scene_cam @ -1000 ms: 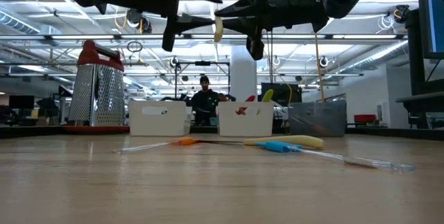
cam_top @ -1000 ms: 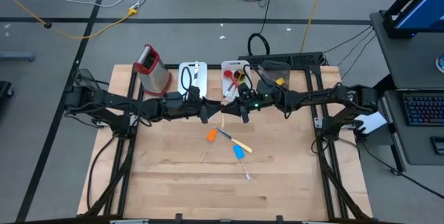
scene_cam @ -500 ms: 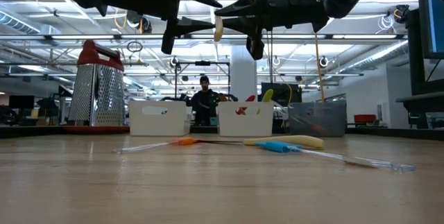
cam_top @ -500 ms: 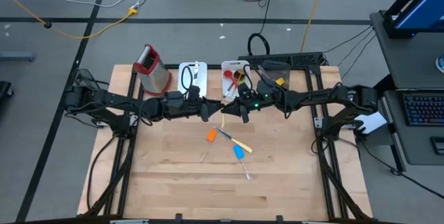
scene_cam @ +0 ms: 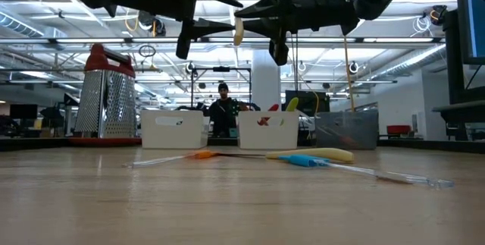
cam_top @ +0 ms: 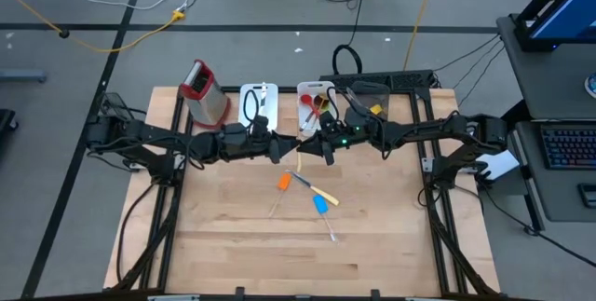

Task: Pick & Place Kitchen Items
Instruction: Put the right yellow knife into the left white bin

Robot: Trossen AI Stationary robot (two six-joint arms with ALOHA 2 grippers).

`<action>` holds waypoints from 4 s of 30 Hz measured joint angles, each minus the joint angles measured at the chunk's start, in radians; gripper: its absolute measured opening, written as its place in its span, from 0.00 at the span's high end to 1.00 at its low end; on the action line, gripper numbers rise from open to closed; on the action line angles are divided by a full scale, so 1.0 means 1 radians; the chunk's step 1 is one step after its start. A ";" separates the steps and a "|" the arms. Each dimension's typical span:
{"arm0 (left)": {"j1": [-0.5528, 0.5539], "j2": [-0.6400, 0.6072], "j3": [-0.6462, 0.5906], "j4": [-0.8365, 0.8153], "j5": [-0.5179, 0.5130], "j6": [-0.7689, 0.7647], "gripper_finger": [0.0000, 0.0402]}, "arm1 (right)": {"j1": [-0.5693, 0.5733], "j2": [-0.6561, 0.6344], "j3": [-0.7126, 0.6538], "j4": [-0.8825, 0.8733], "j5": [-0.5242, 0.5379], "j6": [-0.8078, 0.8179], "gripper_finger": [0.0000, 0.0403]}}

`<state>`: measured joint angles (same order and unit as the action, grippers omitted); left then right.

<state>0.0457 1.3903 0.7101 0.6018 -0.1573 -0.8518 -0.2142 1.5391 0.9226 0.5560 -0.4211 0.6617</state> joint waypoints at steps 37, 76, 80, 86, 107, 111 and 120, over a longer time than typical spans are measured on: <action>0.052 0.105 0.081 0.008 0.202 -0.051 0.54 | 0.001 0.000 -0.002 -0.015 -0.004 0.019 0.90; 0.148 0.102 0.081 -0.055 0.365 0.023 0.94 | -0.002 0.000 0.001 -0.054 0.002 0.051 0.82; 0.160 0.092 0.081 -0.130 0.385 0.024 0.94 | -0.007 -0.001 0.001 -0.079 -0.002 0.049 0.82; 0.163 0.054 0.080 -0.267 0.366 0.023 0.94 | -0.018 -0.014 0.002 -0.094 -0.027 0.048 0.77; 0.238 -0.109 0.202 -0.777 0.174 -0.237 0.94 | -0.080 -0.019 0.000 -0.236 -0.191 -0.002 0.68; 0.282 -0.054 0.368 -1.006 0.178 -0.158 0.94 | -0.093 -0.019 0.000 -0.239 -0.238 -0.018 0.68; 0.430 0.144 0.681 -1.521 0.226 -0.086 0.94 | -0.110 -0.018 0.000 -0.240 -0.317 -0.032 0.68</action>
<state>0.4760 1.5347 1.3911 -0.9196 0.0692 -0.9383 -0.3240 1.5208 0.9230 0.3164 -0.7383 0.6294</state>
